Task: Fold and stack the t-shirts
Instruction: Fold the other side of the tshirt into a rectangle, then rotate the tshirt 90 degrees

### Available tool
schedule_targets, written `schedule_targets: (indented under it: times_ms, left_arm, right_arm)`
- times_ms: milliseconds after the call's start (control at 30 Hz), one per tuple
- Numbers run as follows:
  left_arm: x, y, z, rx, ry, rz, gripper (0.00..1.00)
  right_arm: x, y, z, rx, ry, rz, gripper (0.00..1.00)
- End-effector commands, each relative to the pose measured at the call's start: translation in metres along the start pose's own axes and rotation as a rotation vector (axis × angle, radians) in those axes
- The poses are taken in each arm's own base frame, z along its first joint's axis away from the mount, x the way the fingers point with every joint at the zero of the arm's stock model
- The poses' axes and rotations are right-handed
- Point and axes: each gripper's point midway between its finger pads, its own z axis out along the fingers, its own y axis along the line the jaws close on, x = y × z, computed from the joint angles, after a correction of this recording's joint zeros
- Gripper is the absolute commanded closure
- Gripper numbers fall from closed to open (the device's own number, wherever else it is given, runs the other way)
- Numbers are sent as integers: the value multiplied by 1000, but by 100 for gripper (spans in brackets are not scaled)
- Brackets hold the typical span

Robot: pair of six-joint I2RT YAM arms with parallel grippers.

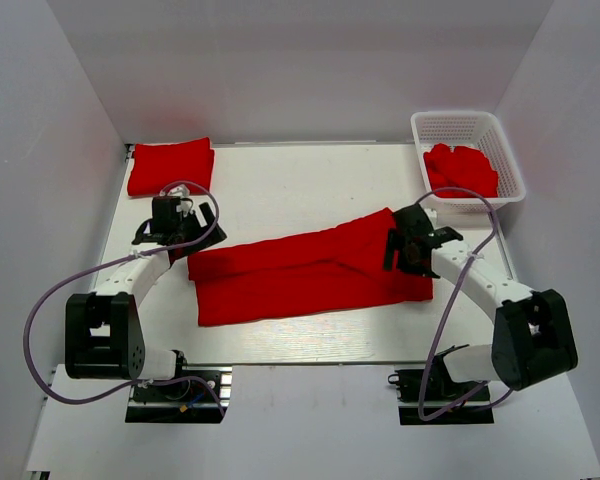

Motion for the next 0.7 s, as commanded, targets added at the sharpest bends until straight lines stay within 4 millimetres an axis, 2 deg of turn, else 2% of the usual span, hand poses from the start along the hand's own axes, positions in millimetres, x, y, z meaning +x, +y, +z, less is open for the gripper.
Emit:
schedule_targets:
  times_ms: [0,100,167,200,267,300,367,400,467,500,567,600,633,667]
  left_arm:
    - [-12,-37,-2,176,-27,47,0]
    - [0,-48,10,229,18,51,0]
    - [15,-56,21,247,67,68,0]
    - [20,-60,24,263,83,66,0]
    - [38,-64,30,273,137,77,0]
    - [51,-61,36,264,169,76,0]
    - [66,-60,38,258,204,70,0]
    - [79,-54,40,238,233,71,0]
    - [93,-47,39,207,264,64,0]
    - [104,-38,37,171,283,48,0]
    - [115,-34,28,156,300,43,0]
    - [127,-29,24,141,318,31,0]
    - [133,-24,20,123,327,19,0]
    - [142,-23,15,118,348,15,0]
  right_arm:
    - [-36,13,-26,-88,-116,-14,10]
    - [-48,37,-35,-229,-160,-32,10]
    - [-55,58,-38,-338,-197,-44,10]
    - [-50,73,-42,-429,-170,-66,10]
    - [-49,81,-36,-452,-153,-45,10]
    - [-43,84,-24,-437,-110,-35,10]
    - [-41,82,-15,-407,-78,0,10]
    - [-36,76,1,-343,-50,18,10]
    - [-40,74,9,-300,-46,58,10]
    - [-38,72,17,-275,-32,63,10]
    - [-40,74,31,-245,-12,62,10]
    - [-40,74,37,-234,-3,58,10]
    - [-30,78,52,-217,50,40,10]
    - [-43,84,52,-231,35,39,10]
